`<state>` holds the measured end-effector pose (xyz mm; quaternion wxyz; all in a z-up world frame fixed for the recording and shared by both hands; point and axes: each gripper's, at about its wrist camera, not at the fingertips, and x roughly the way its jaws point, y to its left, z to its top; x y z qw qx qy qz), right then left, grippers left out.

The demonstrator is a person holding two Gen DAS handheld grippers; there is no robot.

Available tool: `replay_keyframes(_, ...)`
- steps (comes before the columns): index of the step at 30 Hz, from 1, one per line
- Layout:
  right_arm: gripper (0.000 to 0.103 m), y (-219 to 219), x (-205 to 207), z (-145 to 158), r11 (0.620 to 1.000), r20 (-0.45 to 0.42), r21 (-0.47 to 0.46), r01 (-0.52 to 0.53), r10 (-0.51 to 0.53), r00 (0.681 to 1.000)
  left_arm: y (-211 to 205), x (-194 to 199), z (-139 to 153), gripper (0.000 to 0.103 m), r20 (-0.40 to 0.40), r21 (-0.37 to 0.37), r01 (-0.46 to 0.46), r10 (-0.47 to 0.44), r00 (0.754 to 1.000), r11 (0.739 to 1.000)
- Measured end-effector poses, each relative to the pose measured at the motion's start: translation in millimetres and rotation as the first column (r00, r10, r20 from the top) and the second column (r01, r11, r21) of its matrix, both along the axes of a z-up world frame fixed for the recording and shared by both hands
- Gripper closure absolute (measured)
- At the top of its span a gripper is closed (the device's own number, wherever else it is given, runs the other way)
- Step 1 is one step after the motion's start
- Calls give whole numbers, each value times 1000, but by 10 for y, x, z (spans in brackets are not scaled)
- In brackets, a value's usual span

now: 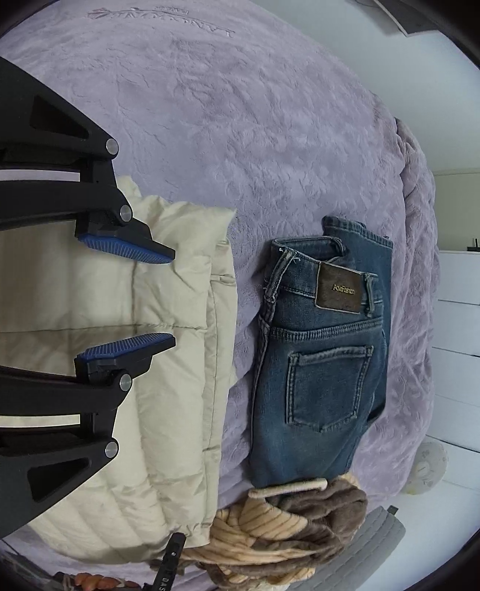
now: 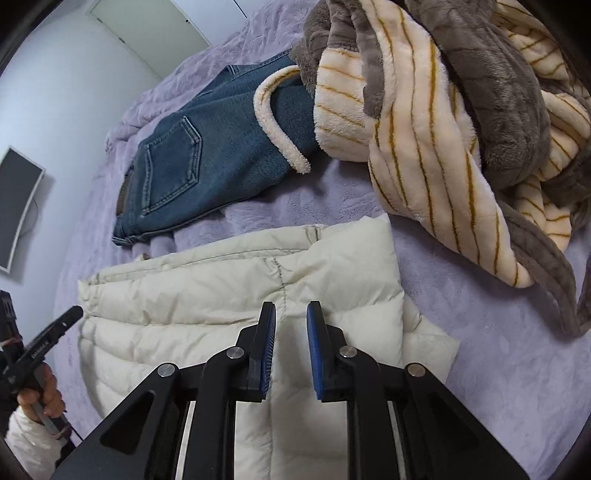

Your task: Fold large clothes

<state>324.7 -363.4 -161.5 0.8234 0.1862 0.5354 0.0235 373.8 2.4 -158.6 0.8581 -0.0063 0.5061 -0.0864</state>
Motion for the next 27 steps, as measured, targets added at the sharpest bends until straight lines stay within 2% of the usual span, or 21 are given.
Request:
replay_keyframes(2,84,-8,102,-157,999,-14,-48,11,-12,1000,3,164,-180,61,-27,-15,-43,43,999,999)
replay_keyframes(5,84,-93,219,-383,997,-31,-54,52,-53,998,48,325,-382,61,-56,-58,-82,79,995,995)
replay_keyframes(7,87,-148,270,-496,996,-33,-50,71,-73,997,53,388,-470,61,-55,-65,-92,89,995,994)
replay_keyframes(16,88,-436,405,-795,987,-50,13,160,-159,986,198,541,-687,61,-85,-157,-153,141,986,976)
replay_keyframes(22,88,-516,404,-718,985,-53,7,174,-174,983,398,647,-571,61,-101,-151,-225,211,972,963)
replay_keyframes(24,85,-526,376,-611,982,-45,7,189,-188,981,515,646,-484,61,-95,-130,-260,249,964,957)
replay_keyframes(27,83,-548,237,-386,980,-8,4,200,-200,980,655,540,-344,61,-85,-118,-253,244,966,960)
